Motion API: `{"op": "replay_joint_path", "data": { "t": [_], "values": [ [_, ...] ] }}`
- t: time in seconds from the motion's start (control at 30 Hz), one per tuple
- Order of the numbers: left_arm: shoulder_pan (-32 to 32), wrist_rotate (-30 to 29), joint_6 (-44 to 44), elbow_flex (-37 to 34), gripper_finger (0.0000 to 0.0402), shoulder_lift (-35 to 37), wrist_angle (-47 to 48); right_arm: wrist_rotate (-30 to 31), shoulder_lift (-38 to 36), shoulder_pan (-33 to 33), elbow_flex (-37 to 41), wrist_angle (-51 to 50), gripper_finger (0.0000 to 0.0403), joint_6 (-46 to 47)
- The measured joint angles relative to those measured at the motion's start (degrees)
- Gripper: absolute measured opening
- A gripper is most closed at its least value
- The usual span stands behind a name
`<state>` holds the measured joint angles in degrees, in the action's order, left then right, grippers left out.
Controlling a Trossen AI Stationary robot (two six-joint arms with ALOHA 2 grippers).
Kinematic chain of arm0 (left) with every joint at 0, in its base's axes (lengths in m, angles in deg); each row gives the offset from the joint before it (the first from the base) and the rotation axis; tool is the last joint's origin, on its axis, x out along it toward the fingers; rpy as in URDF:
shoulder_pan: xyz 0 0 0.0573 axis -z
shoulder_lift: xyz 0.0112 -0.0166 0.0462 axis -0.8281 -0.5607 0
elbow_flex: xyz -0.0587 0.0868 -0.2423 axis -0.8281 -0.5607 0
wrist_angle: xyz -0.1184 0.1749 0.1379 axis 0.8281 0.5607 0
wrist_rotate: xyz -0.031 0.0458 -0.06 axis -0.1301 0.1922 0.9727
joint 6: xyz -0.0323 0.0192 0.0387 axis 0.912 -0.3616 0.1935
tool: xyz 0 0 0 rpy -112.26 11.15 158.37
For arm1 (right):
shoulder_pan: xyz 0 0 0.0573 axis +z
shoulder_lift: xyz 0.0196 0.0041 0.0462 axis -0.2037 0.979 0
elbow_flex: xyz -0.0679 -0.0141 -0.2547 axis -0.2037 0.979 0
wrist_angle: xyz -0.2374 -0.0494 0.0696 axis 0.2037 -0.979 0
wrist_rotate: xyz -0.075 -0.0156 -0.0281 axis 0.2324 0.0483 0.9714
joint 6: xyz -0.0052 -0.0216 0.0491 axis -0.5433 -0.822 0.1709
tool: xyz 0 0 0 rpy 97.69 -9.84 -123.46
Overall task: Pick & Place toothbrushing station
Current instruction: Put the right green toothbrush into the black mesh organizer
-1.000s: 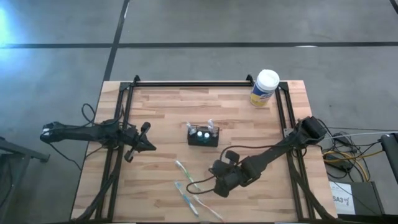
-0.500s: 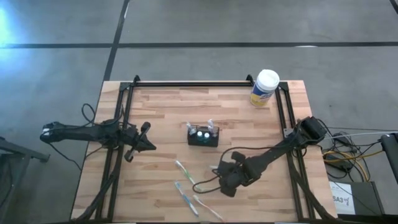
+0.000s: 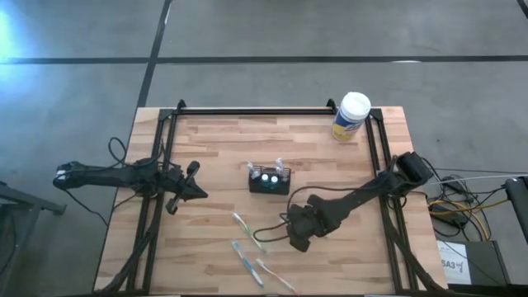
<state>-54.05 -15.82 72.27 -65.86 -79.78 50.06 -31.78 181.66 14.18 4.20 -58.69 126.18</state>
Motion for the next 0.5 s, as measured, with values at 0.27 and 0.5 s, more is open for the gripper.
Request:
{"op": "replay_joint_path", "data": {
  "t": [0.27,0.5],
  "values": [
    [0.00,0.04,0.35,0.00,0.0014,0.02,0.16,-3.89,0.09,-0.62,3.58,6.21,0.0175,-0.84],
    [0.00,0.11,0.26,0.00,0.0014,0.02,0.16,-3.82,0.09,-0.67,6.23,7.29,0.0165,0.13]
  ]
}}
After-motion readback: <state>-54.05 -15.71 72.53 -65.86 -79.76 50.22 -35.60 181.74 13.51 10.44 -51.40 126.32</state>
